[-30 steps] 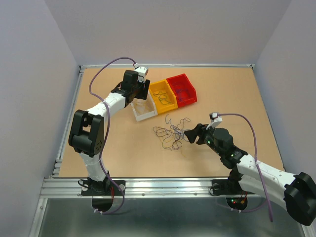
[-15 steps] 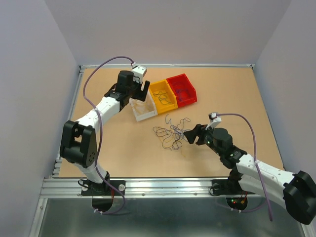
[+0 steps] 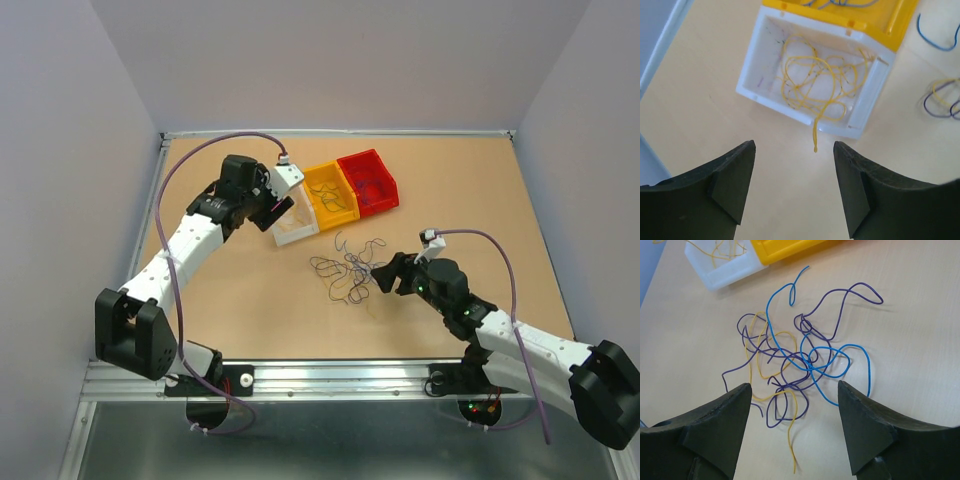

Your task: Untangle the cables

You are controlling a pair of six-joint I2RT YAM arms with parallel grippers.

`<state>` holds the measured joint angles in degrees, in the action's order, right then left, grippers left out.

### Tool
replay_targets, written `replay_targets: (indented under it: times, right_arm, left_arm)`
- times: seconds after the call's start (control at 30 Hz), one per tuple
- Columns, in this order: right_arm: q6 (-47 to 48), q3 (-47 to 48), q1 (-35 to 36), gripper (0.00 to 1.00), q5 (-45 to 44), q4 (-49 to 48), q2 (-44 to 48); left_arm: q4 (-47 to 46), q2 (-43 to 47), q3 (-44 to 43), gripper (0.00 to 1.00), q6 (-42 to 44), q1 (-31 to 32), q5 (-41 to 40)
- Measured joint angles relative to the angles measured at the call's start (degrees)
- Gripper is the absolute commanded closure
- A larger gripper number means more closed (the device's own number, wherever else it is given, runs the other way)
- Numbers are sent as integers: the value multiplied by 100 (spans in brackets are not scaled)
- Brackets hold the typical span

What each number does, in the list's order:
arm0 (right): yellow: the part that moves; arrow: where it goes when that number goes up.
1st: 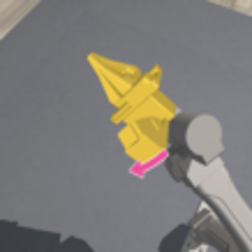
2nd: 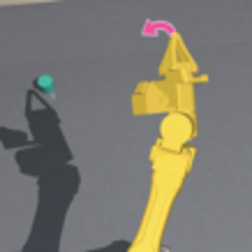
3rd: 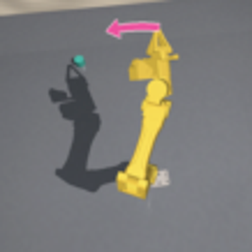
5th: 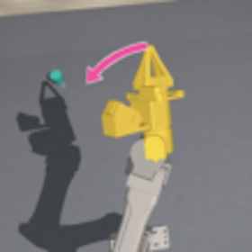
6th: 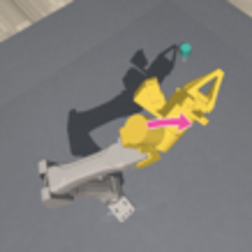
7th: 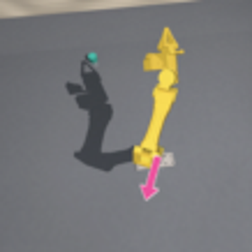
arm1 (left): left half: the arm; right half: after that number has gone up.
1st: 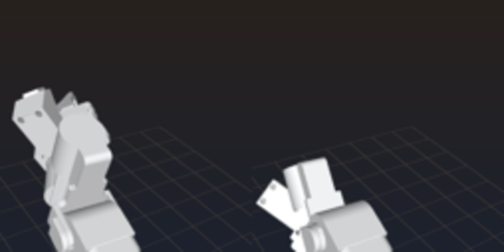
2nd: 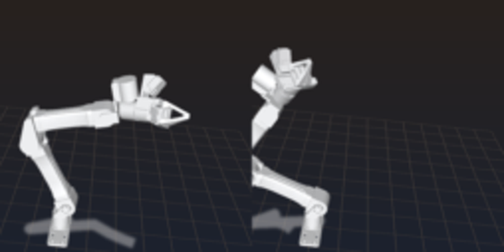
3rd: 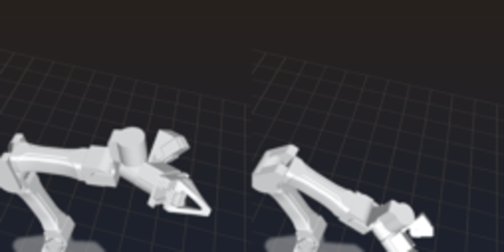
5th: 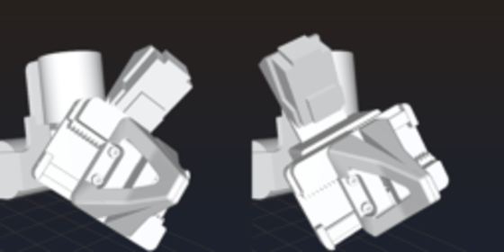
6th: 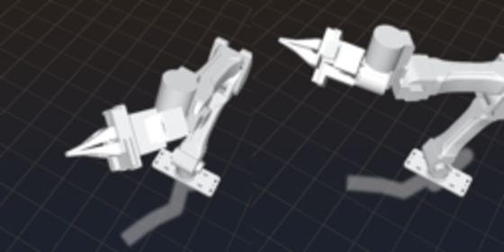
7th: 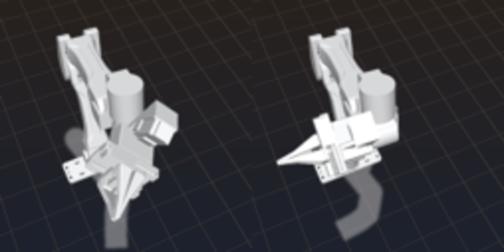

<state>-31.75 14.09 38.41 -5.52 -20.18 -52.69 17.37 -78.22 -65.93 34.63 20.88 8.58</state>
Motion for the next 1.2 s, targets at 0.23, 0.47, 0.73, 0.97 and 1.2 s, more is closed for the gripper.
replay_targets:
  times: [0.23, 0.47, 0.73, 0.97, 1.2]
  right_arm:
    - [-2, 0, 0, 25, 0, 0, -17]
    - [-2, 0, 0, 25, 0, 2, -31]
    - [0, 0, 0, 25, -4, 7, -24]
    - [0, 0, 0, 25, -4, 7, -17]
    - [0, 0, 0, 25, -4, 7, -17]
  left_arm:
    - [925, -490, -205, 33, 822, 0, 267]
    - [1215, -960, -557, 43, 1019, 0, 415]
    - [1224, -1591, -1064, 31, 1025, 0, 354]
    - [1224, -1729, -1099, 27, 1080, 0, 297]
    - [1252, -1880, -1244, 36, 1102, 0, 293]
